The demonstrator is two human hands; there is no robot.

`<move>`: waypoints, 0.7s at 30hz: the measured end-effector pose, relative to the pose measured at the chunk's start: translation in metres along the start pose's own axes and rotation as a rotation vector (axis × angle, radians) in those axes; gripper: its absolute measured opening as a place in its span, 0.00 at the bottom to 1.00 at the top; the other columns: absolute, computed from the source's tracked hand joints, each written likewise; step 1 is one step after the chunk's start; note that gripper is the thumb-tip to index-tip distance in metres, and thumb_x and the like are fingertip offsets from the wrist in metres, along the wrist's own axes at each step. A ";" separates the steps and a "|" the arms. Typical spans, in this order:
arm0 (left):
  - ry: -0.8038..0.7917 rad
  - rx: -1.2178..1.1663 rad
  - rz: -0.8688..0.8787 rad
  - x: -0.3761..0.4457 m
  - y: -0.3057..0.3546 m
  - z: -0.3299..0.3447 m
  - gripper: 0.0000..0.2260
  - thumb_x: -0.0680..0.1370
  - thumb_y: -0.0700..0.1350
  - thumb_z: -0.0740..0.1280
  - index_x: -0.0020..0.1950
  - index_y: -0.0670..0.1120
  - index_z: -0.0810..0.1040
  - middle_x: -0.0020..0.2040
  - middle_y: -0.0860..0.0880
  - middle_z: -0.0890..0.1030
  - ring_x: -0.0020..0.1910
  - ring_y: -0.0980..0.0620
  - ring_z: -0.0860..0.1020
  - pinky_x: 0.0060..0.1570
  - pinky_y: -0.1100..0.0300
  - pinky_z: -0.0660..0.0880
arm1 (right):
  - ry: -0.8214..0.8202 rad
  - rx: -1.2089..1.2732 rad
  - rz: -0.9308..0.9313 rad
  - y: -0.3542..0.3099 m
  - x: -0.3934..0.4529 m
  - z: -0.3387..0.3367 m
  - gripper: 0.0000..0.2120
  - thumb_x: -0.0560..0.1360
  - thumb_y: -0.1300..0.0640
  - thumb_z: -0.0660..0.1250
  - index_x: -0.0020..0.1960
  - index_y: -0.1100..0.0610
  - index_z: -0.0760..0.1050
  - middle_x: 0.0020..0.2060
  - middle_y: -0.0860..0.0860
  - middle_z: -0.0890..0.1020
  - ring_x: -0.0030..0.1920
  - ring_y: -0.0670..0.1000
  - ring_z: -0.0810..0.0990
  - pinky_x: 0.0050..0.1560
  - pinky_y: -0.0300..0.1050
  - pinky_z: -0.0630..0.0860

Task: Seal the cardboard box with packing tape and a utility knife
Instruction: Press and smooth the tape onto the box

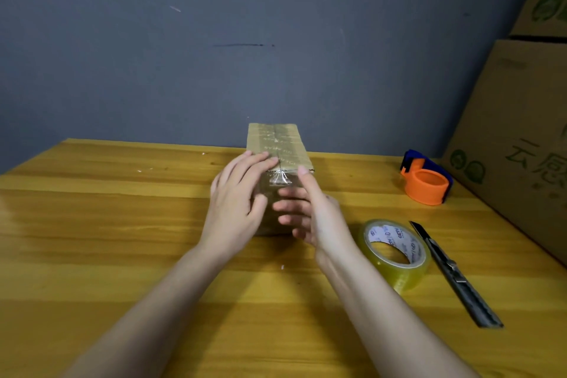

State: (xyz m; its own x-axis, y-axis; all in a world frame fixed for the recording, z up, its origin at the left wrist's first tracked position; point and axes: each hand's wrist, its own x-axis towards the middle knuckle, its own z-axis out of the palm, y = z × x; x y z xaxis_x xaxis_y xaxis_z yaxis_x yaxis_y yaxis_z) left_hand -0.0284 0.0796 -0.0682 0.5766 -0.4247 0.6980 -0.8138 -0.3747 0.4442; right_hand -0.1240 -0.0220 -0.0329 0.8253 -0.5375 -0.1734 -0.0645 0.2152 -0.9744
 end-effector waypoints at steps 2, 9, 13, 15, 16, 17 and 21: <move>0.000 -0.002 -0.001 0.000 0.001 0.000 0.27 0.69 0.44 0.53 0.67 0.57 0.70 0.69 0.59 0.70 0.73 0.59 0.61 0.69 0.55 0.58 | -0.019 -0.001 0.009 -0.001 0.000 0.004 0.23 0.73 0.37 0.62 0.44 0.57 0.82 0.29 0.49 0.84 0.24 0.44 0.77 0.25 0.34 0.67; -0.012 -0.009 -0.015 0.000 0.001 -0.001 0.27 0.69 0.46 0.51 0.67 0.57 0.70 0.69 0.60 0.69 0.73 0.59 0.60 0.69 0.54 0.58 | -0.011 0.051 -0.065 0.000 0.001 0.008 0.12 0.75 0.48 0.67 0.41 0.56 0.80 0.26 0.48 0.80 0.23 0.43 0.73 0.24 0.33 0.66; -0.018 -0.009 -0.020 -0.001 0.003 -0.001 0.26 0.70 0.45 0.52 0.67 0.58 0.69 0.69 0.60 0.69 0.73 0.60 0.60 0.70 0.54 0.57 | -0.037 0.015 -0.091 0.003 -0.001 0.006 0.07 0.76 0.54 0.65 0.44 0.56 0.79 0.27 0.47 0.79 0.24 0.42 0.73 0.25 0.33 0.65; -0.029 -0.013 -0.025 -0.001 0.002 -0.002 0.26 0.71 0.44 0.53 0.67 0.58 0.69 0.70 0.60 0.69 0.73 0.60 0.59 0.70 0.54 0.56 | -0.044 -0.007 -0.096 0.004 -0.003 0.004 0.08 0.76 0.55 0.65 0.48 0.58 0.80 0.28 0.47 0.79 0.25 0.43 0.73 0.25 0.33 0.66; -0.032 -0.018 -0.025 -0.001 0.003 -0.002 0.26 0.71 0.43 0.53 0.67 0.58 0.69 0.70 0.60 0.69 0.73 0.60 0.60 0.70 0.54 0.56 | -0.046 -0.011 -0.094 0.004 -0.004 0.003 0.09 0.76 0.56 0.65 0.50 0.59 0.81 0.28 0.47 0.79 0.26 0.43 0.73 0.25 0.32 0.66; -0.031 -0.023 -0.024 0.000 0.003 -0.003 0.26 0.71 0.43 0.54 0.67 0.58 0.70 0.69 0.59 0.70 0.72 0.59 0.60 0.70 0.53 0.57 | -0.047 -0.012 -0.090 0.004 -0.004 0.003 0.09 0.76 0.56 0.66 0.50 0.60 0.81 0.28 0.47 0.79 0.26 0.43 0.73 0.25 0.32 0.66; -0.020 -0.095 -0.028 0.005 0.002 -0.009 0.24 0.70 0.44 0.53 0.63 0.57 0.74 0.65 0.61 0.72 0.69 0.57 0.65 0.69 0.51 0.61 | -0.047 0.004 -0.073 0.008 -0.005 0.002 0.04 0.75 0.59 0.67 0.47 0.56 0.81 0.29 0.47 0.78 0.25 0.43 0.72 0.25 0.34 0.65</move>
State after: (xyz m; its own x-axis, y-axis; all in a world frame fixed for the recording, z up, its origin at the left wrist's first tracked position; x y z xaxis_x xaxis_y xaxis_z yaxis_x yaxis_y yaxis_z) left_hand -0.0276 0.0837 -0.0585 0.5999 -0.4317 0.6736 -0.8000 -0.3076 0.5152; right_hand -0.1275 -0.0159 -0.0392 0.8532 -0.5129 -0.0951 -0.0011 0.1805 -0.9836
